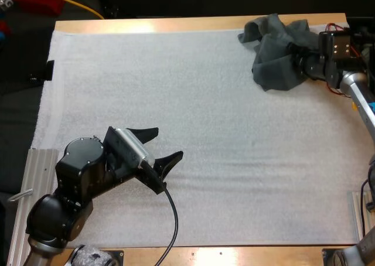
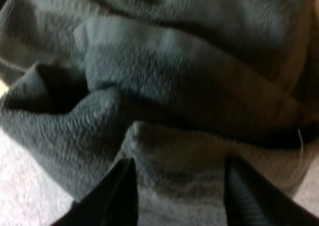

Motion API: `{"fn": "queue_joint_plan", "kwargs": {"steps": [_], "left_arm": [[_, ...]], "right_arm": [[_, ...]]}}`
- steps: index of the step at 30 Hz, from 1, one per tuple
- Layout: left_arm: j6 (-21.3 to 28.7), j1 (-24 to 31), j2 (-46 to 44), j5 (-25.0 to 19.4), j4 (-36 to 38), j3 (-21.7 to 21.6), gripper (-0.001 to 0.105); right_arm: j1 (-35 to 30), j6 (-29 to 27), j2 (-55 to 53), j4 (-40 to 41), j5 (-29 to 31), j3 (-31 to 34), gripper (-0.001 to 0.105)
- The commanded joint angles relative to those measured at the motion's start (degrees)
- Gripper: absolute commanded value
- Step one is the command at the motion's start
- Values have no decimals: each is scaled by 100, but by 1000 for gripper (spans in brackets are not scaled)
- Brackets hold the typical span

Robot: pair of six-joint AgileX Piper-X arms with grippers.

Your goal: Pick towel from pile, fold and stack

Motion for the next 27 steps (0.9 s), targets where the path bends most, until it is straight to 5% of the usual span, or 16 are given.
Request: {"fn": "queue_joint_plan", "kwargs": {"steps": [1, 14, 27], "left_arm": [[-6, -22, -9, -11, -92, -37, 71], [-6, -22, -9, -13, -92, -37, 71], [-6, -22, -9, -13, -92, -37, 71]], "right_arm": [[-1, 28, -9, -116, 79, -67, 39], [-1, -207, 177, -309, 116, -80, 58], [147, -2536, 177, -646, 606, -80, 58]]}}
